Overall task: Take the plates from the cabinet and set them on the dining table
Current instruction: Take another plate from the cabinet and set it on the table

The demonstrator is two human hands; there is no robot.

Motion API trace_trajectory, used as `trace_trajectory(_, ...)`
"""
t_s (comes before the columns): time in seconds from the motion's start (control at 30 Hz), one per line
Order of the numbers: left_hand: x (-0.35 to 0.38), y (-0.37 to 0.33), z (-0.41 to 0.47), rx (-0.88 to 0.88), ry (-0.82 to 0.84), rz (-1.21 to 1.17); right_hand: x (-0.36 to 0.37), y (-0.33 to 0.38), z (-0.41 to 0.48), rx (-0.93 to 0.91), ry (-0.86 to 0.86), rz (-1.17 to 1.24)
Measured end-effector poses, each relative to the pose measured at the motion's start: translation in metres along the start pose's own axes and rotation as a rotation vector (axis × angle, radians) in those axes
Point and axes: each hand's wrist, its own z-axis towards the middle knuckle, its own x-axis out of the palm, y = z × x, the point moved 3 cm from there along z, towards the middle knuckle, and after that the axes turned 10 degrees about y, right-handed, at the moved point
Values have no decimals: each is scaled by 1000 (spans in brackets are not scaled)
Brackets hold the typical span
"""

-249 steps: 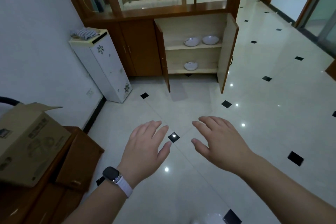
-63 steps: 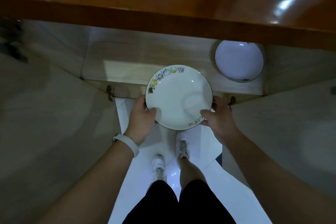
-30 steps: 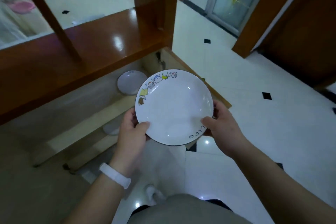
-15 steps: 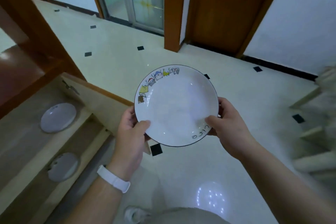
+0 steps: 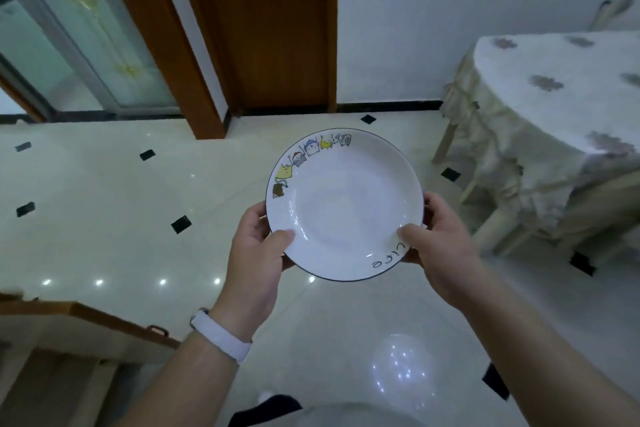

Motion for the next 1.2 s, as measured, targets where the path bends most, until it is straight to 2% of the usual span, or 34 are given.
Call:
trace_trajectory(0.47,173,35,124,-171,483,48,-146,10,-1,2,-564,97)
trace_trajectory(0.83,310,49,243,-284,892,59,-218,41,35,11,-965,118)
trace_trajectory(1.2,439,57,234,-338,1272,70,-260,57,-8,-72,-1324,201)
